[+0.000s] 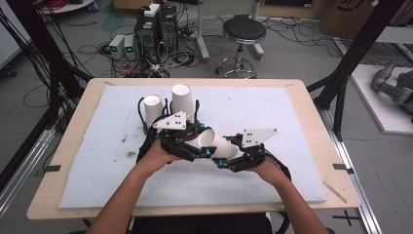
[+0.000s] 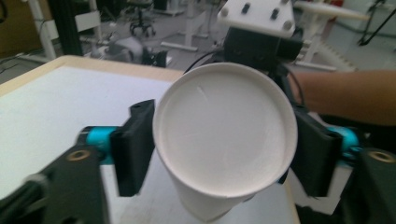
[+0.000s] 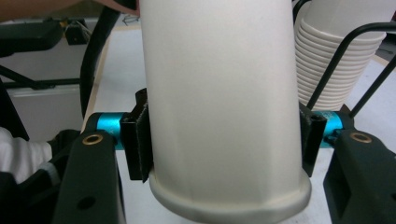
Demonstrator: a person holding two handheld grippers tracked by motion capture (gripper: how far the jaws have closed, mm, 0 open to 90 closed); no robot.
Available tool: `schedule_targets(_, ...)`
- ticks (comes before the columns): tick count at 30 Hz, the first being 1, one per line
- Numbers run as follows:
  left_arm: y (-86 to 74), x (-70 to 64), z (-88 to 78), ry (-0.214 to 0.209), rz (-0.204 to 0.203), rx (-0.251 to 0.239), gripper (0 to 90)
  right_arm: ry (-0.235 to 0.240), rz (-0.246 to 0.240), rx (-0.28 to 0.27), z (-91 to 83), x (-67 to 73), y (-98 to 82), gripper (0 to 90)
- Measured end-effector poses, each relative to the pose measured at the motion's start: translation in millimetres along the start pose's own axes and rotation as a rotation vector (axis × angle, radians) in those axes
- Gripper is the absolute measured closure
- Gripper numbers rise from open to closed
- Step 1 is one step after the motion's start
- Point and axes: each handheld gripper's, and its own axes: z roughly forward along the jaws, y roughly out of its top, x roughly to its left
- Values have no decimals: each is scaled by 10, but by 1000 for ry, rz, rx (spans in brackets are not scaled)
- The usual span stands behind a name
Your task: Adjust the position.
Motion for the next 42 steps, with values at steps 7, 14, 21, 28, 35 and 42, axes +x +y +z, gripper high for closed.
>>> schedule_targets(7,4,5,-29,-20,19,23,274,3,-28,53,1,2,36,384)
schedule_targets(14,-20,-8,26,-62,27,42,363,42,-18,90,15,-3,16,372)
schedule_targets(21,-38,16,-21,-54,-15,-85,363,-4,101,-40,1,-11,5,191)
schedule_targets(28,-62,14,-36,-69,-50,-161,363,0,115,-108,-11,-9,1,195)
schedule_targets(35,-89,20,-53,-70,-50,-135,365,28,78,-96,-35,-12,2,333)
schedule_targets(42,-96,-18,-29,-8,-3,6,297,-1,17,-7,-45,-13,-13,364)
